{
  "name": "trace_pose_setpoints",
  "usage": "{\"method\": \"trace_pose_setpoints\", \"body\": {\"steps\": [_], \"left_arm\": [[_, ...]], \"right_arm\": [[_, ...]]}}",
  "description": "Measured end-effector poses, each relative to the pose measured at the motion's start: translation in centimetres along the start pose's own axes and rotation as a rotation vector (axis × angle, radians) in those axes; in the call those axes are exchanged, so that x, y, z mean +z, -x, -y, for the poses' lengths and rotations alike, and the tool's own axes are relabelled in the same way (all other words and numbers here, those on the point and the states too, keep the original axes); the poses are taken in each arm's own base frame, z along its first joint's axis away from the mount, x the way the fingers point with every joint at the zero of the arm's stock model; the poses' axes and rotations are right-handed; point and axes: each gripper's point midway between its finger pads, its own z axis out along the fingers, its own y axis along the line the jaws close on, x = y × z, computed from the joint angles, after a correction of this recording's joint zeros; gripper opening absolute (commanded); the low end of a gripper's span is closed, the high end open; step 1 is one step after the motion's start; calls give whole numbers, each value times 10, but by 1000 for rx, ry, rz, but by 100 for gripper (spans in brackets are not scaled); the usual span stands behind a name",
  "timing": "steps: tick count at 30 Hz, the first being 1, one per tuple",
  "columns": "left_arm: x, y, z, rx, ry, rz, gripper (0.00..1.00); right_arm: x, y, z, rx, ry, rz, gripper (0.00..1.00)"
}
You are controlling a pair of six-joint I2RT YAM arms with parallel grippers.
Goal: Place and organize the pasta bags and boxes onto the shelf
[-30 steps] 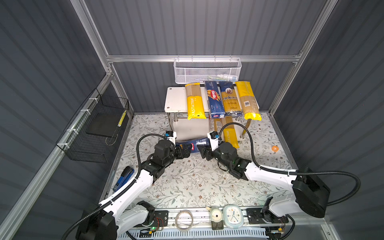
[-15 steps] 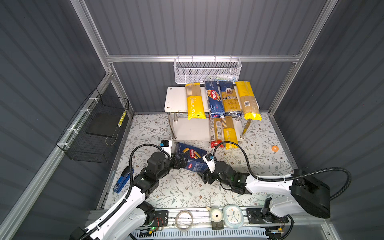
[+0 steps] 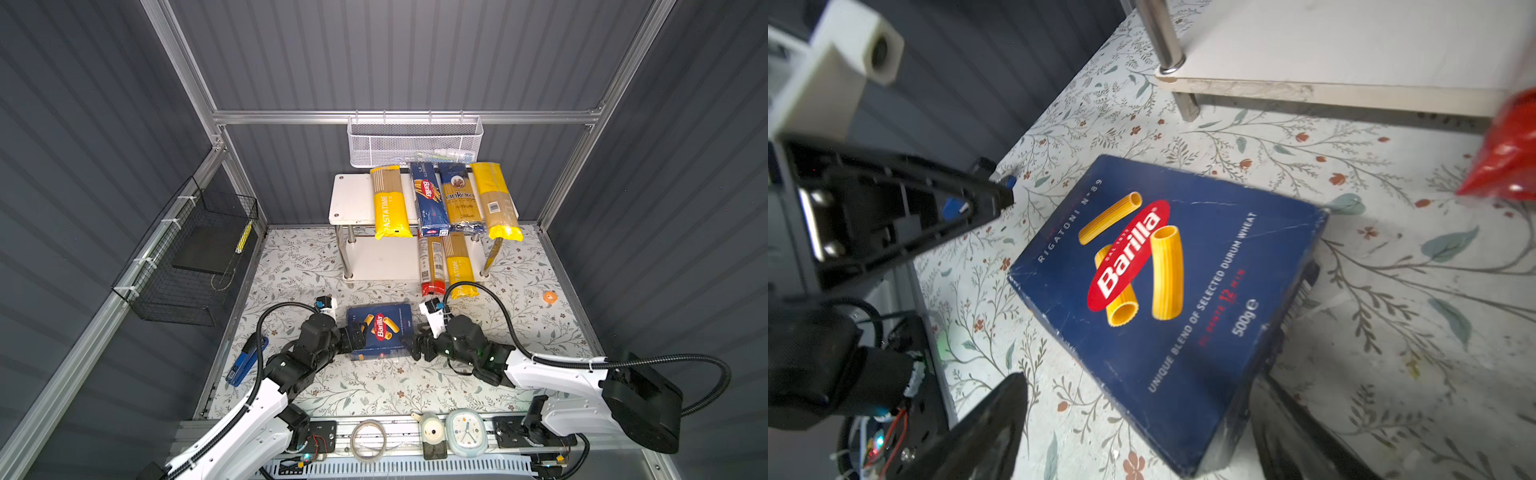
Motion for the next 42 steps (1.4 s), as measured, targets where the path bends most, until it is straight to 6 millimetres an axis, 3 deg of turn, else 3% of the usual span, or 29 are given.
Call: {"method": "trace_pose_setpoints", "body": {"steps": [3, 11, 18, 30, 42], "left_arm": [[13, -6, -7, -5, 34, -35, 100], [36, 2, -26, -130, 3, -27, 99], [47, 2, -14, -135, -74, -55, 100], [67, -26, -14, -172, -126, -144, 100], [70, -26, -8, -180, -142, -145, 100]], "right_arm": [[3, -2, 13, 72, -3, -29, 85], [21, -24, 26, 186, 0, -137, 84], [37, -32, 46, 275, -18, -163, 83], [60, -24, 40, 325, 46, -174, 81], [70, -26, 44, 344, 32, -192, 81]]}}
